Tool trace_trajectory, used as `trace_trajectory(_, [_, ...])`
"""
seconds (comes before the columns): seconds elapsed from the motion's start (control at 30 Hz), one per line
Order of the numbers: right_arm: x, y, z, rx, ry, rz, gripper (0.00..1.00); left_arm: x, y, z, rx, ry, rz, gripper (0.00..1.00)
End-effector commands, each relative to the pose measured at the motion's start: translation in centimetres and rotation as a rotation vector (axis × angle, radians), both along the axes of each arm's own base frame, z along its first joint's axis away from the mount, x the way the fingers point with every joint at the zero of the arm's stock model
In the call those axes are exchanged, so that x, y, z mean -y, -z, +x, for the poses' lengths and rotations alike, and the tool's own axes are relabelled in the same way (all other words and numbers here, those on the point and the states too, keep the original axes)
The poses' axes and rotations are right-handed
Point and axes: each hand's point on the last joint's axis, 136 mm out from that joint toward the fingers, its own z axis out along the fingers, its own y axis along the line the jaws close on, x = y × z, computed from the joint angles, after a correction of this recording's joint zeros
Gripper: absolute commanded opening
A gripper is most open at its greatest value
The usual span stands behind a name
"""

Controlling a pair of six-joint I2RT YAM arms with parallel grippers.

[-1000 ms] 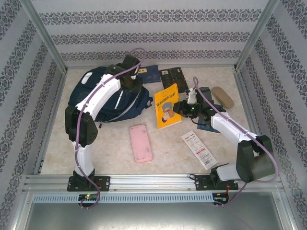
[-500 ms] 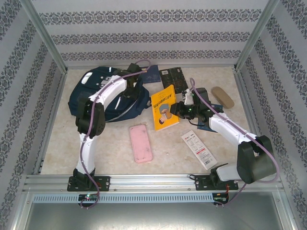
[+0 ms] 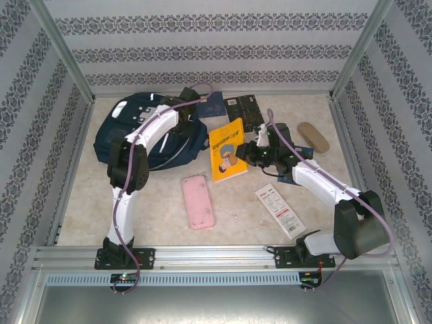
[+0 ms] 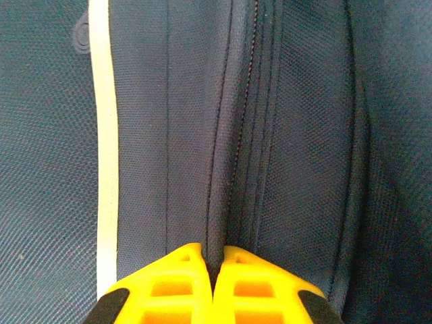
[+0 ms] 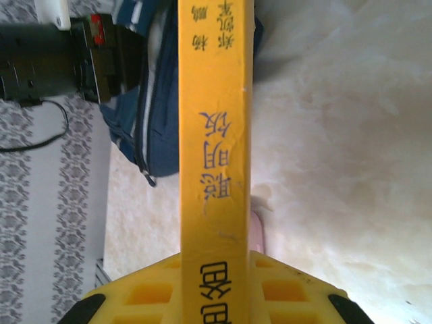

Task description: Pack the student bag

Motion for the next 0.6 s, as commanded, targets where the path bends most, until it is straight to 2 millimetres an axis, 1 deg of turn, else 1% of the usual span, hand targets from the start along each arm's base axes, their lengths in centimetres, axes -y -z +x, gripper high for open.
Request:
trace_trajectory(0.0, [-2.0,-6.9,1.8,0.164,-0.007,0.158,0.0,-0.9,-6.8,-0.4,0.105,-0.055,-0.068,0.0])
trace_trajectory(0.17, [-3.2,-9.2,3.0,0.2,0.012,0.219,0.0,-1.8,-11.3,-0.5,0.169,-0.087,-0.138,0.0])
trace_trajectory(0.27, [-4.0,-10.1,4.1,0.211,0.037,0.259,0.0,-2.1,-13.3,-0.6,0.202,-0.103,-0.195,0.0])
trace_trajectory(0.4, [-5.5,-10.3,5.5,0.214,0.07,0.289,0.0,-2.3,-15.9,-0.9,0.241,-0.112,-0.273,0.0])
trace_trajectory(0.47, [-6.4,-9.7,6.2,0.214,0.088,0.288,0.0,-2.5,-16.9,-1.0,0.256,-0.117,-0.304,0.0])
trace_trajectory(0.57, [-7.8,-8.3,7.4,0.208,0.12,0.292,0.0,-2.6,-18.0,-1.1,0.266,-0.122,-0.371,0.0])
